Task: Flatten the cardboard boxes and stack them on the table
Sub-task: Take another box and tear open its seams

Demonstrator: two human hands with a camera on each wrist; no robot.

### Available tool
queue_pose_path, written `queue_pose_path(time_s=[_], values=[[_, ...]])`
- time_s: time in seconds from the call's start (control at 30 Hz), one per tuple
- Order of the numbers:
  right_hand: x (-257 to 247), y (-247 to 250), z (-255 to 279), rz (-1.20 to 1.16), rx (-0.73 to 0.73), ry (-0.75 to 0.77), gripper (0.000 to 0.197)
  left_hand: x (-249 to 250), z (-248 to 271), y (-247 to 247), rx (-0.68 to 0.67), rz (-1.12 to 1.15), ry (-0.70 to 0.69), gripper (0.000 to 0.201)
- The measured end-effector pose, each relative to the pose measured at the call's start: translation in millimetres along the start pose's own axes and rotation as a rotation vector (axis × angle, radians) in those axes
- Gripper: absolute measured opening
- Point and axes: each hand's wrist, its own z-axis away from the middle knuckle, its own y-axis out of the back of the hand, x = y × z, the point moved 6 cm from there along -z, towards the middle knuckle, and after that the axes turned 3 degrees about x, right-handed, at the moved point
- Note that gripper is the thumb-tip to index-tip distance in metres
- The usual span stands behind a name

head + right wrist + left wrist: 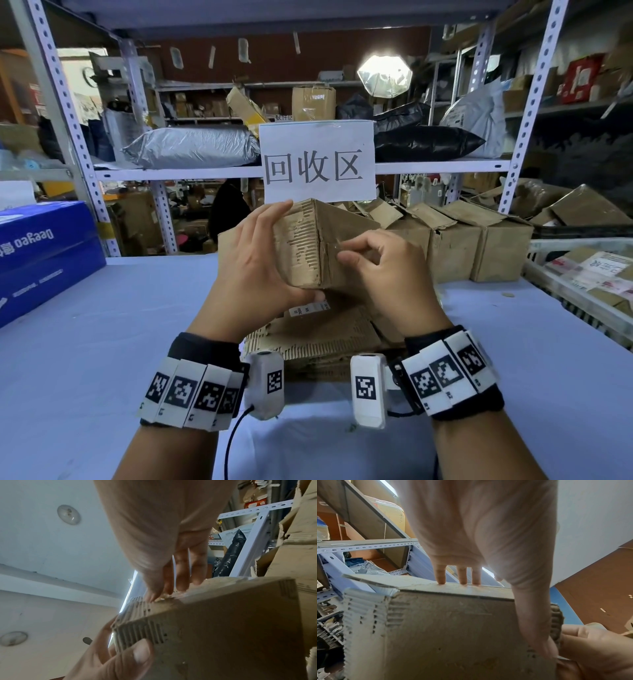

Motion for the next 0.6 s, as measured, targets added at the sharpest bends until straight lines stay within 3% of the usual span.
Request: queue_pose_path(time_s=[0.07,0.33,0.4,0.6], values=[[3.7,0.5,1.1,-0.062,0.054,-0.06,0.005,0.1,0.1,-0.7,-0.001,0.0,0.001,0.123],[28.4,-4.5,1.4,-0.328,0.044,-0.37,0.024,-2.3,0.1,-1.0,0.0,0.01,-0.006,0.122],[27.4,-5.9,1.3,-0.34,0.026,-0.357,0.014,-2.2,-0.2,-2.0,0.002,0.007,-0.016,0.122],[24.6,-2.6,4.4,-0.126,0.048,-0.25,0.019,-3.0,-2.2,-6.0,0.023,-0.046,-0.028,0.127]])
